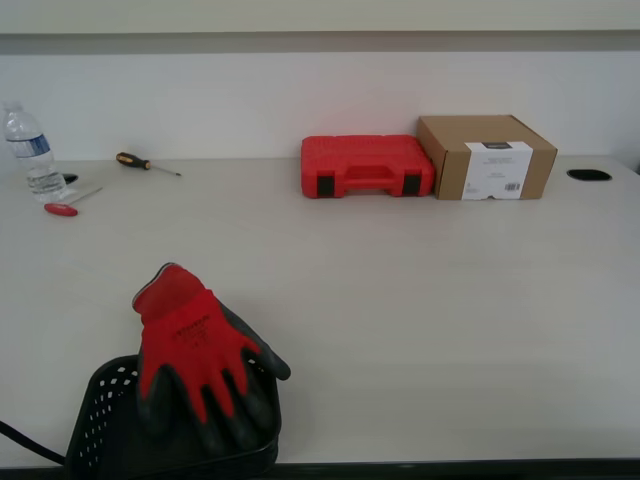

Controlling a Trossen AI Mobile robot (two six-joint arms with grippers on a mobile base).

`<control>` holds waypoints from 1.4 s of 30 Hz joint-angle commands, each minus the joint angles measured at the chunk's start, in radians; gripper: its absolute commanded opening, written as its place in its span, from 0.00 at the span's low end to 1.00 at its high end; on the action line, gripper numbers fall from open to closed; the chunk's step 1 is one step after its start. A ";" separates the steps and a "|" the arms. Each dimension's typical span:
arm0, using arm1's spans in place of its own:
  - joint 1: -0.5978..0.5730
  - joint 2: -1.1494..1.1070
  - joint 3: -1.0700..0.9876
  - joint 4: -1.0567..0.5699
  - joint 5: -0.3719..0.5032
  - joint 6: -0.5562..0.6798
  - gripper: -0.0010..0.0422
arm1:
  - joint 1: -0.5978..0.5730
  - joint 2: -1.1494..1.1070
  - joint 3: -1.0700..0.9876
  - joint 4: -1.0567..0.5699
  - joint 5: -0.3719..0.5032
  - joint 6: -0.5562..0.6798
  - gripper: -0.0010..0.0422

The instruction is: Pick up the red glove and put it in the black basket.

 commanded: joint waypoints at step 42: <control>0.000 0.000 0.001 0.000 0.000 0.003 0.02 | 0.001 0.009 0.025 0.161 -0.226 0.055 0.33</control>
